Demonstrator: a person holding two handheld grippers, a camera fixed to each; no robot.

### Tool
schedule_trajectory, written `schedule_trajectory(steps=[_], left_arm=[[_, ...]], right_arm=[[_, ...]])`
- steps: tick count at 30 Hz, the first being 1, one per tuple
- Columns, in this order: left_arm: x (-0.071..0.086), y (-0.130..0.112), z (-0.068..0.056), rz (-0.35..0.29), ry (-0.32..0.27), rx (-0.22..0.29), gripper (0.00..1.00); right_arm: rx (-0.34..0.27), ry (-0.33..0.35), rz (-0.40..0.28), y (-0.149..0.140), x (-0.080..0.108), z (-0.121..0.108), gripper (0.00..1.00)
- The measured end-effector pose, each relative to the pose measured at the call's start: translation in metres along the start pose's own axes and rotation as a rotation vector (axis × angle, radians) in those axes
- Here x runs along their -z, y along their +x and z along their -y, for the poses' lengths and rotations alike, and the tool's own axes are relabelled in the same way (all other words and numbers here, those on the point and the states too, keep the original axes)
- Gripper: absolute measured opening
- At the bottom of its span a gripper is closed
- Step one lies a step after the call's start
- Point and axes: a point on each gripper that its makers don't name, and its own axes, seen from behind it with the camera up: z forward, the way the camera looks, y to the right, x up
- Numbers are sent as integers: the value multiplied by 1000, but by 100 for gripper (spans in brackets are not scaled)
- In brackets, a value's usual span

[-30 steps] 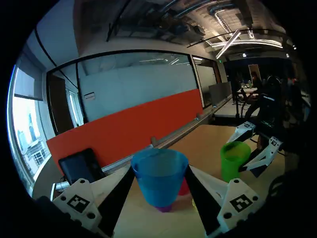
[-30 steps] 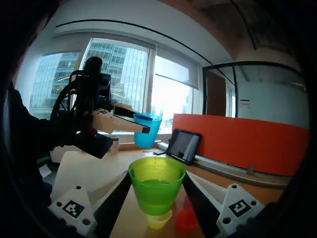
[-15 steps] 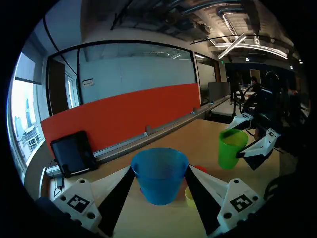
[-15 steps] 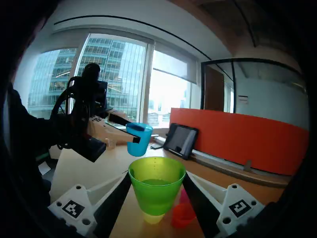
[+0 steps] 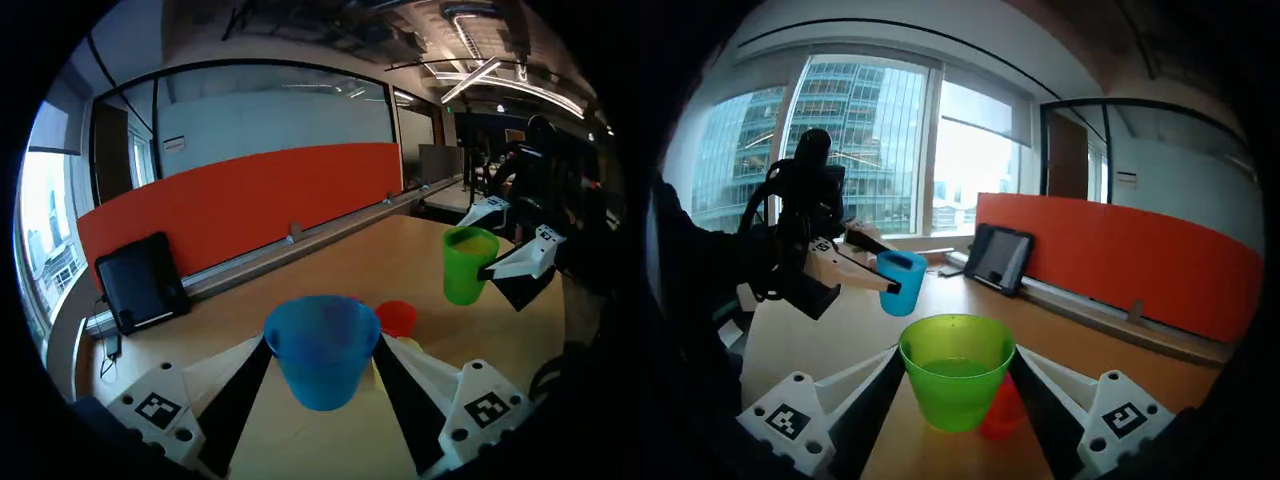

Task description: Pour water

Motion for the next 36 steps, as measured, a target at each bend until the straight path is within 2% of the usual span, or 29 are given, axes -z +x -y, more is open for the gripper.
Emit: schedule_trajectory(steps=[14,23,36], left_arm=[[-8,-48,-19,119,-43,-24,87],[-11,-69,-30,173,-73,-38,87],[-15,-103,-35,255,-106,-45,87]], right_arm=[[-12,10,108,-29,8,-12,91],[-5,22,187,-52,12,-16,91],[-9,38,277,-85,10,-19,91]])
